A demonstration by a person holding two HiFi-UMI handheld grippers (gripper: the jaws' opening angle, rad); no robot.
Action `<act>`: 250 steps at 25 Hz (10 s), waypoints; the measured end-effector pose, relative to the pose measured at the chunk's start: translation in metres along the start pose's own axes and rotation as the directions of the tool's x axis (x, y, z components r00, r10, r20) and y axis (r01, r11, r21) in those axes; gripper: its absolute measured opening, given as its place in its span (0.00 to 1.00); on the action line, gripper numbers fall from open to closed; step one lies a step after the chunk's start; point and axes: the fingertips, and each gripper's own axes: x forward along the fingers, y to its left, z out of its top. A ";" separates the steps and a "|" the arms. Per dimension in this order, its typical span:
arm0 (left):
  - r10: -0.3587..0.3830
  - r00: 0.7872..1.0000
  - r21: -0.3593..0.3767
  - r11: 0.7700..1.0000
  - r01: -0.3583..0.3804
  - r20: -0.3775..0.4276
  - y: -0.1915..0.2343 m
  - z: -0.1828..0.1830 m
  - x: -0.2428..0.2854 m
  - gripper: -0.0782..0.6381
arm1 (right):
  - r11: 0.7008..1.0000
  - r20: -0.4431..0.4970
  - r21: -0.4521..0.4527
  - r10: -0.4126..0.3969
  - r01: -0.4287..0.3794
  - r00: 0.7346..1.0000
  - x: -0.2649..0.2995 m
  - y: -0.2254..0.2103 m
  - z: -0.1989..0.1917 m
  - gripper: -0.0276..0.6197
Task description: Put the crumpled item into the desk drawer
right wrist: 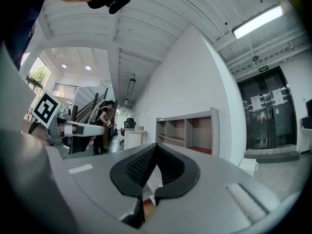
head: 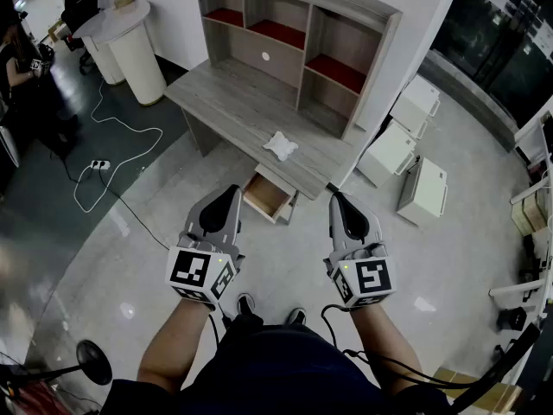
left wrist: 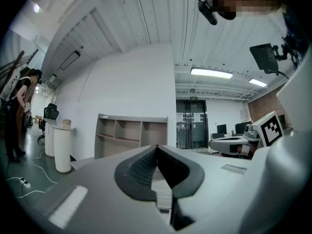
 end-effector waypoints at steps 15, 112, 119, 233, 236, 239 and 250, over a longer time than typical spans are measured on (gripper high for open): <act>-0.022 1.000 -0.014 1.000 0.022 -0.013 0.070 -0.008 0.008 0.12 | 0.996 -0.052 -0.009 -0.089 0.088 0.995 0.038 0.011 -0.013 0.05; -0.340 0.512 -0.013 0.842 0.539 -0.788 0.097 -0.378 0.304 0.12 | 0.894 -0.466 0.109 -0.339 0.434 0.817 0.161 -0.097 -0.209 0.05; -0.369 0.504 -0.010 0.814 0.581 -0.781 0.098 -0.382 0.252 0.12 | 0.919 -0.467 0.103 -0.293 0.381 0.834 0.174 -0.081 -0.206 0.05; -0.227 0.974 0.051 0.972 0.228 -0.014 0.112 -0.002 0.320 0.16 | 0.931 0.044 0.019 -0.365 0.364 0.930 0.230 -0.163 0.007 0.05; -0.219 0.976 0.035 0.975 0.219 -0.015 0.113 -0.006 0.318 0.16 | 0.933 0.052 0.013 -0.360 0.360 0.931 0.231 -0.163 0.009 0.05; -0.212 0.977 0.041 0.976 0.213 -0.015 0.115 -0.009 0.318 0.16 | 0.935 0.059 -0.006 -0.353 0.354 0.934 0.234 -0.159 0.010 0.05; -0.203 0.979 0.061 0.977 0.203 -0.017 0.112 -0.009 0.318 0.16 | 0.940 0.071 -0.018 -0.338 0.340 0.939 0.232 -0.157 0.011 0.05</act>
